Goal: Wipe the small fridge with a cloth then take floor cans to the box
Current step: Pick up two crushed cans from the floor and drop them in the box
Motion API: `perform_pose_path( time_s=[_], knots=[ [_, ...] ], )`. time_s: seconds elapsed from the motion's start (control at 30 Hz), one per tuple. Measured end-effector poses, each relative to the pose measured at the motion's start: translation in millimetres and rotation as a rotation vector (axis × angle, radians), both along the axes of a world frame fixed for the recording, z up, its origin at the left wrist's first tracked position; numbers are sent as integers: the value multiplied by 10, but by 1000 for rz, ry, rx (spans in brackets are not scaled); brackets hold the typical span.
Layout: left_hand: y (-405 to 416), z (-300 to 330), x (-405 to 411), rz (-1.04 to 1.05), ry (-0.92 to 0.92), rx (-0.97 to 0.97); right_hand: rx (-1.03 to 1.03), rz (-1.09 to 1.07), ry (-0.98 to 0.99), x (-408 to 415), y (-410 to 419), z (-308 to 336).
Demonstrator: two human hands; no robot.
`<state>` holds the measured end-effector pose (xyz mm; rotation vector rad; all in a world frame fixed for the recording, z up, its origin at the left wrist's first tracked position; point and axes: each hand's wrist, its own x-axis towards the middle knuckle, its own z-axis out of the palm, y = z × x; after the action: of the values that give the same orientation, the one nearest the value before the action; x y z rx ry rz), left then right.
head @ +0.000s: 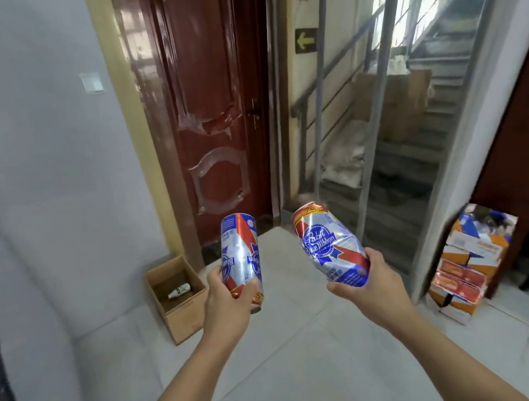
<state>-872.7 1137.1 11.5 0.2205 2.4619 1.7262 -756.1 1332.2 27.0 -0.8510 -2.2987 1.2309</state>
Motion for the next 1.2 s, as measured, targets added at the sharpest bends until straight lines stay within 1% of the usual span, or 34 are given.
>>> perform_pose_path(
  time_s=[0.13,0.27,0.47,0.6,0.8,1.0,1.2],
  knots=[
    [617,86,-621,9,-8,-24,-10,21,7,-625,613,4],
    [1245,17,-1256,47,1,60,-20,66,14,-1346,1300,-66],
    [2147,-112,-2034,210,-29,77,-12,194,-13,-2526,2382,-126],
    [2565,-74,-2467,316,-34,64,16,293,-25,-3292,2901,-64],
    [2794,-142,-3246,472,-67,19,-18,437,-56,-4446,3105,-180],
    [2834,-351,-4274,590,-48,98,18,570,-79,-5680,3129,-348],
    [2846,-404,-5244,681,-107,168,50,673,-124,-6846,3042,-360]
  ],
)
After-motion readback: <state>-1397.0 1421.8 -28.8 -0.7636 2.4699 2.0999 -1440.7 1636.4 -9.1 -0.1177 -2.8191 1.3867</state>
